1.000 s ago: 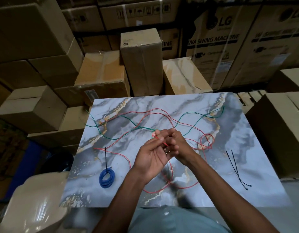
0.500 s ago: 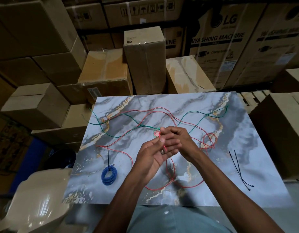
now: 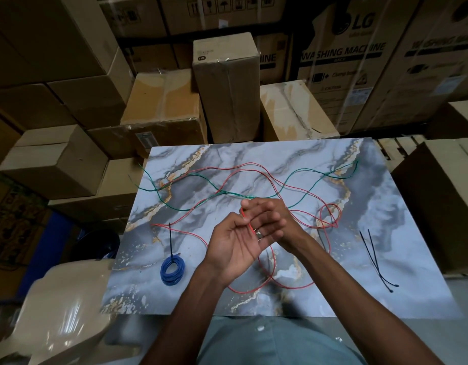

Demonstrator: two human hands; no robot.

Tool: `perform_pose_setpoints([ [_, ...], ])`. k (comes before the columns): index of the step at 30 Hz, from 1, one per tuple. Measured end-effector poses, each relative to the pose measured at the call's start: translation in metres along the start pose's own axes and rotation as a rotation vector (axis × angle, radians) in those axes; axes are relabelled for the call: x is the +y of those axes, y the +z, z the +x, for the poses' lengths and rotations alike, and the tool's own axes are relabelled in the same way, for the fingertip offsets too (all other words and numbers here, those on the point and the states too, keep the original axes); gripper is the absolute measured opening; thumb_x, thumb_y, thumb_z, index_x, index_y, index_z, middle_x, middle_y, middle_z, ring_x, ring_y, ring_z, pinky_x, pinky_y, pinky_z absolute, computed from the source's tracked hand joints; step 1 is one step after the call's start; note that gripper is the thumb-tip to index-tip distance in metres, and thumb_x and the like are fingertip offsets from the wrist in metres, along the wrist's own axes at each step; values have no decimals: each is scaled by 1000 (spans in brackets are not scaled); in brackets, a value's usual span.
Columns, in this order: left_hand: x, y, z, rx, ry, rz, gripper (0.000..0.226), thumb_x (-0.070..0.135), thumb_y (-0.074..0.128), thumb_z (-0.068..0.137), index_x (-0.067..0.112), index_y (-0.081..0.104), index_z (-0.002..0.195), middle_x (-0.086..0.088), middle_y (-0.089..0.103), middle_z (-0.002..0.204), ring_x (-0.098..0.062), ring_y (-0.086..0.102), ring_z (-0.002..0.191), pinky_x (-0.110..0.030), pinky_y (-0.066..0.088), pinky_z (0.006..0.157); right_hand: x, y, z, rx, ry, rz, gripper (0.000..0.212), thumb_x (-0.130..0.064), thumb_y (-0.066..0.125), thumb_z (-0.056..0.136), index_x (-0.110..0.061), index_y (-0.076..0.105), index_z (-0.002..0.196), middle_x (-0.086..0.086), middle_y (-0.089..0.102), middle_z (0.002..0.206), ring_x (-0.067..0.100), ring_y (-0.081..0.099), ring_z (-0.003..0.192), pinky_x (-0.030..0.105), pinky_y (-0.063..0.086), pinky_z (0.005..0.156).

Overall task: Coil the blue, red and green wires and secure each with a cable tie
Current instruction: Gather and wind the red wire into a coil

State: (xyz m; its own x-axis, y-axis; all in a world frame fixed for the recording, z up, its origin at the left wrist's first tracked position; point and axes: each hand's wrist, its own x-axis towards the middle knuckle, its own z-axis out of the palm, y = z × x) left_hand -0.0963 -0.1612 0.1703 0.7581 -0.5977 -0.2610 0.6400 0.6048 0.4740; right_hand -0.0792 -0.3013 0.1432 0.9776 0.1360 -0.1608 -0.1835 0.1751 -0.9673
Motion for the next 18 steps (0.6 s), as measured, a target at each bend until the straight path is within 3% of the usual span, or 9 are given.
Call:
perform_pose_setpoints([
  [3, 1, 2, 0, -10, 28, -12, 42, 10, 43, 79, -4, 73, 106, -19, 74, 93, -32, 72, 93, -39, 59, 83, 3, 3, 0, -12, 14, -28, 19, 0, 56, 94, -10, 71, 86, -7, 73, 73, 1, 70, 73, 11, 53, 70],
  [5, 1, 5, 0, -46, 52, -18, 43, 11, 58, 73, -4, 72, 110, -20, 74, 99, -33, 72, 98, -39, 58, 86, 6, 3, 0, -15, 58, -39, 36, 12, 46, 100, -16, 64, 86, -16, 70, 62, -7, 66, 63, 6, 49, 64],
  [7, 3, 6, 2, -57, 95, -42, 45, 11, 57, 76, -5, 70, 115, -23, 72, 110, -35, 69, 108, -40, 57, 90, 15, 2, -2, -7, 117, -101, 44, 20, 40, 99, -20, 55, 88, -25, 64, 55, -14, 61, 58, 4, 47, 62],
  [8, 4, 6, 3, -49, 120, -63, 45, 11, 50, 81, -5, 68, 118, -24, 70, 116, -36, 66, 113, -40, 56, 92, 17, 3, -4, -8, 135, -128, 36, 17, 42, 99, -15, 56, 88, -21, 65, 56, -11, 60, 58, 7, 47, 64],
  [10, 9, 4, 7, -32, 165, -116, 52, 11, 33, 87, -5, 63, 126, -25, 64, 128, -37, 60, 123, -42, 53, 99, 25, 3, -5, -11, 110, -149, 19, -3, 53, 98, -4, 61, 81, -2, 61, 61, 8, 55, 60, 26, 46, 66],
  [13, 22, -1, 16, -23, 261, -150, 56, 12, 28, 91, -2, 51, 140, -24, 51, 144, -38, 48, 136, -44, 44, 111, 20, 8, -13, -76, 114, -148, 41, -32, 62, 102, -18, 68, 64, 4, 44, 60, 12, 39, 57, 26, 34, 60],
  [15, 31, -8, 22, 27, 332, -112, 58, 14, 26, 94, 2, 40, 148, -21, 44, 151, -37, 42, 140, -45, 38, 115, 13, 6, -19, -116, 109, -162, 37, -38, 60, 101, -15, 78, 79, 5, 40, 63, 15, 36, 59, 24, 32, 58],
  [18, 40, -20, 27, 100, 451, 0, 54, 15, 21, 100, 8, 33, 152, -16, 46, 152, -34, 41, 142, -45, 33, 118, 9, 0, -23, -181, 96, -265, 31, -37, 60, 104, -15, 81, 100, 8, 38, 67, 19, 34, 63, 24, 30, 57],
])
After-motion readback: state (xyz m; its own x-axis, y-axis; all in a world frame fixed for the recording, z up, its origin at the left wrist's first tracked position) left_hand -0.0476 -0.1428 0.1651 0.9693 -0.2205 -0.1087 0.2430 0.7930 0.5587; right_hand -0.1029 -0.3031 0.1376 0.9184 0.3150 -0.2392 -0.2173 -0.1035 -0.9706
